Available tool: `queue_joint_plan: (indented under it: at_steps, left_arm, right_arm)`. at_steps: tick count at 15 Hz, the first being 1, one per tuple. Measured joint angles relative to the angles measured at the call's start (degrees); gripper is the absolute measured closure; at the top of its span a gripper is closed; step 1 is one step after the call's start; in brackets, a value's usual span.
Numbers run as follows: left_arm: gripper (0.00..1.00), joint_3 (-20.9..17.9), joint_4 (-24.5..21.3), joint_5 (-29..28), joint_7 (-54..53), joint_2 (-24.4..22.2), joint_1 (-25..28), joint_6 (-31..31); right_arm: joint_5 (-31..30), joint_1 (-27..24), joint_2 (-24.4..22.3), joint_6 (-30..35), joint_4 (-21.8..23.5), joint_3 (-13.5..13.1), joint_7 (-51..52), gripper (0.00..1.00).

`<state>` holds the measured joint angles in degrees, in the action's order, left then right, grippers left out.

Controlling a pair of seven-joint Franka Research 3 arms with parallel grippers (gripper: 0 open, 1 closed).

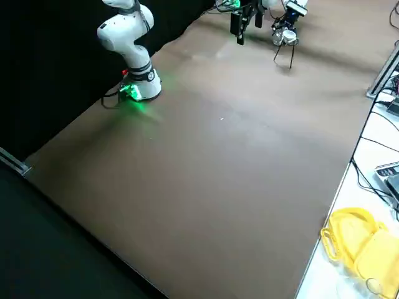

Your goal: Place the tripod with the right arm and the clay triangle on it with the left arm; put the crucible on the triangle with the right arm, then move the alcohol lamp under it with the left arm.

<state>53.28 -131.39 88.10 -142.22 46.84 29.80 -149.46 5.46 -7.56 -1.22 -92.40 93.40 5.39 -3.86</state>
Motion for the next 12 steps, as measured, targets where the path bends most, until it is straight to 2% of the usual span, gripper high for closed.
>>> queue_joint_plan:
  at_steps: [4, 7, 12]
  left_arm:
    - [0.12, 0.02, 4.3, 5.85, -1.61, -0.3, -6.78, -1.56]
    - [0.12, -0.34, 6.34, 7.5, -2.44, -0.3, -9.15, -1.77]
    - [0.12, -3.43, 9.23, 10.73, -5.6, -0.28, -13.12, -1.81]
  right_arm:
    - [0.0, -0.21, 0.0, -0.1, 0.0, 0.0, 0.0, 0.0]
    - [0.0, -0.25, 0.0, -0.57, 0.0, 0.0, 0.0, 0.0]
    - [0.0, -0.28, 0.01, -0.68, 0.01, 0.0, 0.0, 0.0]
